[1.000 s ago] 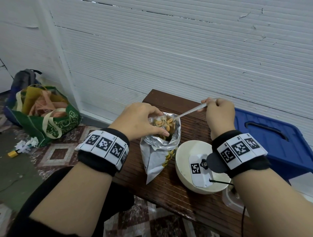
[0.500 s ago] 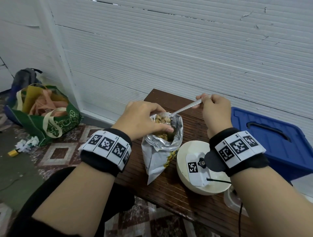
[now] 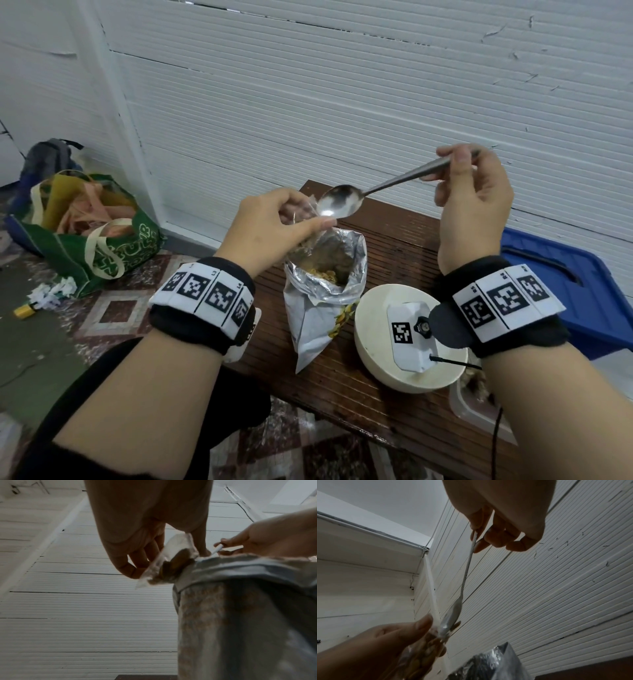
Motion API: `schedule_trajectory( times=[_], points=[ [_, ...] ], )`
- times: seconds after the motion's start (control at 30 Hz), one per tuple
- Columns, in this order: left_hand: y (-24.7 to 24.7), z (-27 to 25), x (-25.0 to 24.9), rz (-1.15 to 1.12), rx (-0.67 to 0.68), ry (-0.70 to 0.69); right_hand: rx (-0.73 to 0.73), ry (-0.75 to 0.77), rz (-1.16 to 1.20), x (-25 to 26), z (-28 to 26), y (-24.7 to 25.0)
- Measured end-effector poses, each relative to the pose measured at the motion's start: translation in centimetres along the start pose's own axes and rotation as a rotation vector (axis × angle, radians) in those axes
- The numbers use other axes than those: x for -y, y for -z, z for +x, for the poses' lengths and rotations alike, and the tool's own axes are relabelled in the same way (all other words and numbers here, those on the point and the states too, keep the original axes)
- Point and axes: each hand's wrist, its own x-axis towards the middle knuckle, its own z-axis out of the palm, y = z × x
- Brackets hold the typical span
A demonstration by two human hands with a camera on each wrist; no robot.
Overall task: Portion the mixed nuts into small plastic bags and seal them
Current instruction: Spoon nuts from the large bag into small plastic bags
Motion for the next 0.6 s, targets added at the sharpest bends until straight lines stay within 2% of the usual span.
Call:
schedule_trajectory(
  times=[0.1,0.2,0.43,0.53,0.6],
  points=[
    [0.5,0.0,0.1,-0.056,-0.032,0.021,-0.102,-0.016,-0.018,-0.4,0.3,0.5],
    [1.0,0.0,0.0,-0.121,-0.044,0.022,-0.075,-0.046,-0.112,-1.0,0.1,0.8],
    [0.9,0.0,-0.1,-0.208,0.053,-0.004,0.418,0.039,-0.414,-2.6,-2.9,-0.2],
    [0.7,0.0,0.1,-0.199,0.108,0.006,0.541,0.114,-0.466,-3.3,-4.3,-0.5],
    [0.5,-0.1,0.0,-0.202,0.144,0.01,0.568,0.126,-0.446,-3.5,-5.0,-0.6]
  ],
)
